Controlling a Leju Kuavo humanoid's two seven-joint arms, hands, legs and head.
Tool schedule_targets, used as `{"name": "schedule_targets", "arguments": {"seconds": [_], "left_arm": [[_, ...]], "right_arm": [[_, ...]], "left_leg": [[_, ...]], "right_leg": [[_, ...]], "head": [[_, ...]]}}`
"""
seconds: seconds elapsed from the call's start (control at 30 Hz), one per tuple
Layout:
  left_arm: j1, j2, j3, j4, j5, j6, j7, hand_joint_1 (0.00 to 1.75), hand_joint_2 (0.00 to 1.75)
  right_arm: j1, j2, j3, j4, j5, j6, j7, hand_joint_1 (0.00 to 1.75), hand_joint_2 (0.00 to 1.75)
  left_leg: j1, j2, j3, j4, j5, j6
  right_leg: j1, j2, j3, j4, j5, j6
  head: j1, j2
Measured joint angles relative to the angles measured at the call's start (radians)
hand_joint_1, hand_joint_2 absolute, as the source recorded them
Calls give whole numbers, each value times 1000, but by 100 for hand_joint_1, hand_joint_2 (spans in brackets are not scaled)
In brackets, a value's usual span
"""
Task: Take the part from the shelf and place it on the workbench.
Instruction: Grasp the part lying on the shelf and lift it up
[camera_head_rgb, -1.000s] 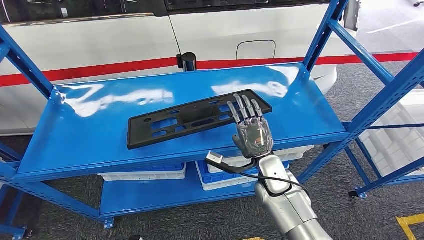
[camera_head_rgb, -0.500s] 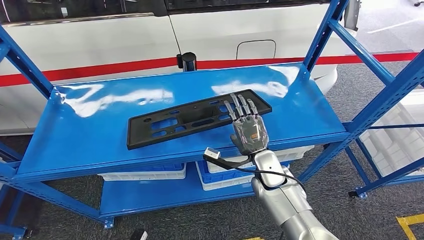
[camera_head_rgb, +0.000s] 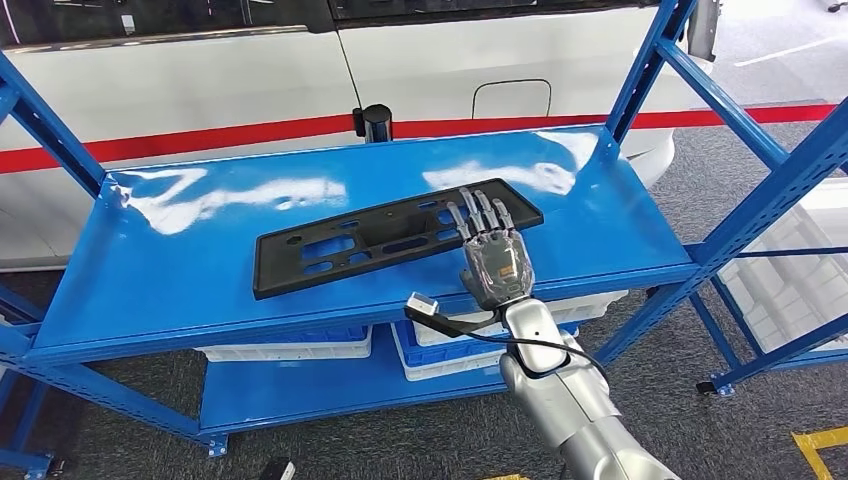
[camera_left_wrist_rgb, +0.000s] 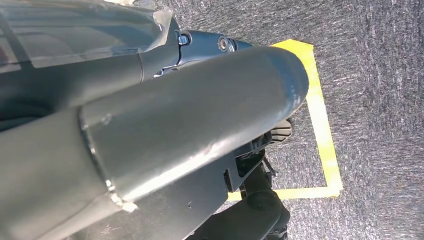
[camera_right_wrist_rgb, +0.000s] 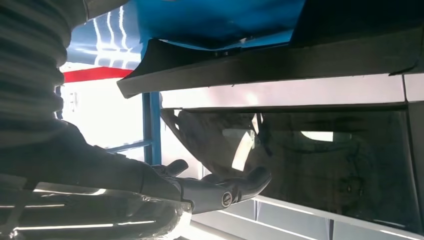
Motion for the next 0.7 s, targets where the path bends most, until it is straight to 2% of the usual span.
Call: {"name": "schedule_targets", "arguments": {"seconds": [0.27,0.5,0.7], "left_arm": [[-1,-2,0,0,6,2,10,0,0],[-6,-4,1,0,19,7,19,0,0],[-9,-5,2,0,26,13,26,0,0]], "right_arm": [[-53,41,33,64,0,16,-8,0,175],[-101,131,65,138,1,16,-35,0,175],[-142,173,76,194,-4,15,-47,0,175]], "left_leg": [[0,0,-1,0,0,-1],[2,0,-1,0,1,-1],[2,1,-2,0,1,-2]], "right_leg": [[0,0,0,0,0,0],[1,1,-2,1,0,0],[1,1,-3,1,0,0]], "head": [[0,0],[0,0],[0,0]]}}
